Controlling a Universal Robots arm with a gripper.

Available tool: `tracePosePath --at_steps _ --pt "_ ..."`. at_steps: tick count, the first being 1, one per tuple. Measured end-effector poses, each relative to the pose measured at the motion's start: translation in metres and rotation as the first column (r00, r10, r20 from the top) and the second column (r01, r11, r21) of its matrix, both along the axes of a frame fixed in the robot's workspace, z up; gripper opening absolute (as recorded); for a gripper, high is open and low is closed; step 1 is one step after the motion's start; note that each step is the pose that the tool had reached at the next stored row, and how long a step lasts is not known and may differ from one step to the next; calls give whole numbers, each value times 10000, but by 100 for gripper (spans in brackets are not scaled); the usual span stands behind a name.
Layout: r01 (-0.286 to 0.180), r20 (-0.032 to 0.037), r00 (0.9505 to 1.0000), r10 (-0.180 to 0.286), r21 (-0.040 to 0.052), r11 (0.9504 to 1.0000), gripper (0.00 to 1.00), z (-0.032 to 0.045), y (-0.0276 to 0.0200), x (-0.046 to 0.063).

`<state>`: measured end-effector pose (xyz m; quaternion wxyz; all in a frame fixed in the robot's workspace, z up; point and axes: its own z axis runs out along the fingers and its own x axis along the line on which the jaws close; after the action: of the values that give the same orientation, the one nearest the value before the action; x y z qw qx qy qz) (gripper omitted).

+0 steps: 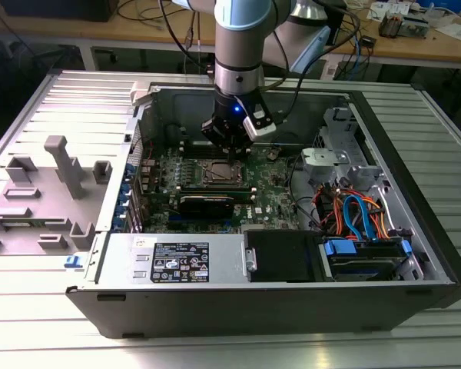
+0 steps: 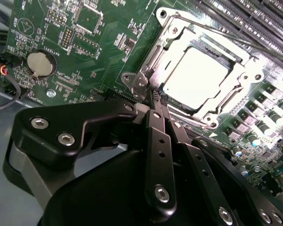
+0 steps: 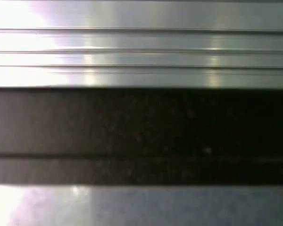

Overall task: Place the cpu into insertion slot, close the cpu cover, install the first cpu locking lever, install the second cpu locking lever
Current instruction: 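Install the second cpu locking lever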

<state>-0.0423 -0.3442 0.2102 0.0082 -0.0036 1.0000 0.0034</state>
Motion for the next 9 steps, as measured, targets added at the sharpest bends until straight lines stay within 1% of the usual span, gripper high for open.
tracePosePath --at_steps 3,5,8,9 --pt "0 0 10000 0 1 10000 11 0 -34 0" --pt "2 -1 10000 -2 -2 10000 11 8 -41 -1" --pt "0 1 10000 0 0 10000 11 68 -41 0" --pt "1 0 10000 -1 -1 10000 11 101 -42 0"
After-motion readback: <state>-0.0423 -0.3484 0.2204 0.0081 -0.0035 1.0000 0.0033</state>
